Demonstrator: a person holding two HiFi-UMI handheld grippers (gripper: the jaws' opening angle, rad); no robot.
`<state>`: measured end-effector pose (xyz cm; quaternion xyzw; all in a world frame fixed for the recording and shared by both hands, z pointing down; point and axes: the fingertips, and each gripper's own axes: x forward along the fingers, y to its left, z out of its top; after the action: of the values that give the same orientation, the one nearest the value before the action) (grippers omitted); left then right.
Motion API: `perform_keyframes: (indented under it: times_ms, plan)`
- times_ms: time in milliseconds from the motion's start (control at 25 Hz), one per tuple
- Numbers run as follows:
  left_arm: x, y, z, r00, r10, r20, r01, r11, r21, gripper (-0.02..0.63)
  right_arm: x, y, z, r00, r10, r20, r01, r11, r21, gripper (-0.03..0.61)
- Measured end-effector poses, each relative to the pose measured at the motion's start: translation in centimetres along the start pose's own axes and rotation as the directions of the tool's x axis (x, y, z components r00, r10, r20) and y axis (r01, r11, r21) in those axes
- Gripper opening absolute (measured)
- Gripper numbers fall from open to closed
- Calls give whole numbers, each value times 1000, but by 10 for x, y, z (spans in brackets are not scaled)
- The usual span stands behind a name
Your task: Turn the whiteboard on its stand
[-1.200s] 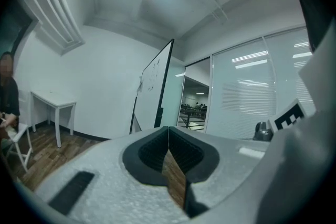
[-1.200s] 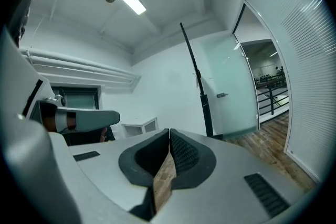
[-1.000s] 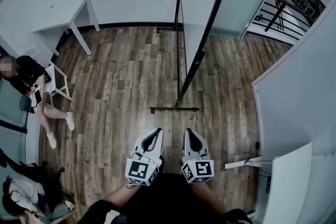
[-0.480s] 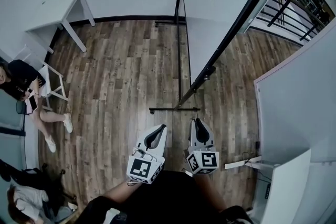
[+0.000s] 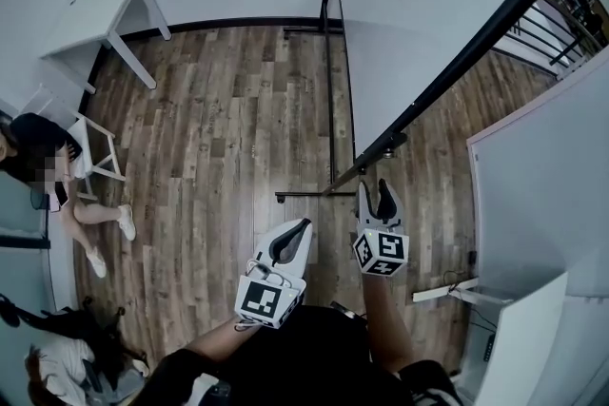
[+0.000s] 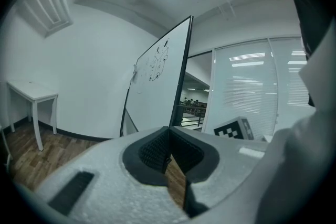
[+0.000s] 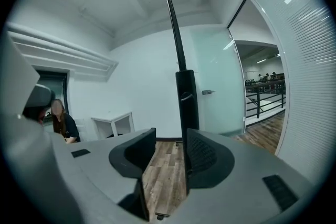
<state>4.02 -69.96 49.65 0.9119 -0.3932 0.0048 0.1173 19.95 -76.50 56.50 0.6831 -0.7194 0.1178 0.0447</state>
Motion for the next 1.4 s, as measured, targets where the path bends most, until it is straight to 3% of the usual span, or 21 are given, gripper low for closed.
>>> perform_keyframes:
  times_ms: [200, 440, 960, 1120, 1400]
  plan:
    - [10, 9, 2, 1000, -1, -4, 1, 1000, -4, 17, 45, -28, -11, 999, -47, -28, 47, 999, -7, 205]
    - [15, 15, -1, 1000, -3, -28, 3, 1000, -13, 17, 85, -48, -15, 997, -65, -42, 64, 998, -12, 224]
    - [11, 23, 2, 1000, 24, -5, -24, 999, -24, 17, 125, -53, -11, 993, -106, -55, 103, 993, -60, 224]
    - [3, 25, 5, 999, 38, 2, -38, 999, -22, 17, 128, -52, -9, 989, -141, -52, 136, 987, -89, 153]
    - [-10, 33, 4, 997, 72, 1, -72, 997, -35, 17, 121, -46, -8, 987, -151, -47, 145, 982, -123, 144]
